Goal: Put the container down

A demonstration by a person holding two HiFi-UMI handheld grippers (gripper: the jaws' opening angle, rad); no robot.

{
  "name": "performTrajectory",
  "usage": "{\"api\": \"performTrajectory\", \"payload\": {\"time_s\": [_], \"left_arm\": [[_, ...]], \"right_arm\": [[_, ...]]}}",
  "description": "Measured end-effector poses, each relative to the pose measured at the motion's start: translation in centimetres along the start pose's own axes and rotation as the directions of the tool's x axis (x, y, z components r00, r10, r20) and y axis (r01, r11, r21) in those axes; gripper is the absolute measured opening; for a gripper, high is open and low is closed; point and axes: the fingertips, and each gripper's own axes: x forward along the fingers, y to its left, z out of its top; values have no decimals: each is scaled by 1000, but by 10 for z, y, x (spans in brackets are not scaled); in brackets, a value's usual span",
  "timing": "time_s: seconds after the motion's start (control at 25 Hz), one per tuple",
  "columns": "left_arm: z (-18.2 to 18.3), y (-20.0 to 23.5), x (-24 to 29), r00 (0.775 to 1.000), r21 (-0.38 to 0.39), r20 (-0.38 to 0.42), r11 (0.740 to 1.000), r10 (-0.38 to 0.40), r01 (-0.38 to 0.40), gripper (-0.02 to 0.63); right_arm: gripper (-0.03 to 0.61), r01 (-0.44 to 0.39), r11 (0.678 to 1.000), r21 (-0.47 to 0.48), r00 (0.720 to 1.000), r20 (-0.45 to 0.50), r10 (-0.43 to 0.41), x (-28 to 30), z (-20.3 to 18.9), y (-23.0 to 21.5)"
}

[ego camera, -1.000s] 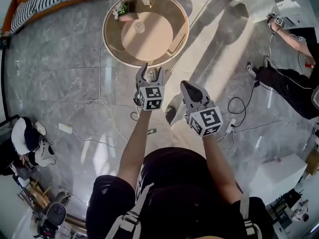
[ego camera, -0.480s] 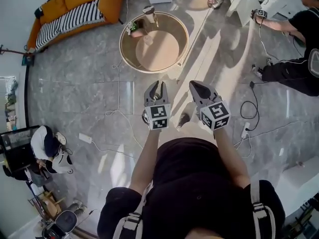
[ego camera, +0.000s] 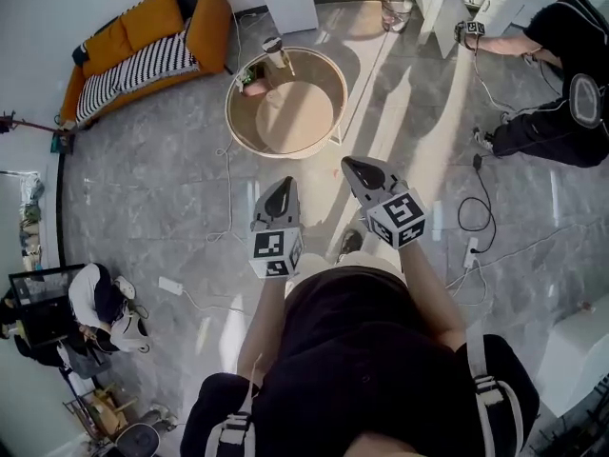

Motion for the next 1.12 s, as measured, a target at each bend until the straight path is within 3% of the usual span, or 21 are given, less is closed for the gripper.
{"api": "performTrajectory", "payload": {"time_s": [0.36,1.12], "left_arm": [[15,-32,2,995,-13,52,996,-85,86,18],[27,-28,-6,995,-2,36,995,-96,97,18]], "right_arm": [[3,27,1000,-11,1000,5,-26,-28,0,2],[3,47,998,-41,999,2,-47,-23,6,16]]}}
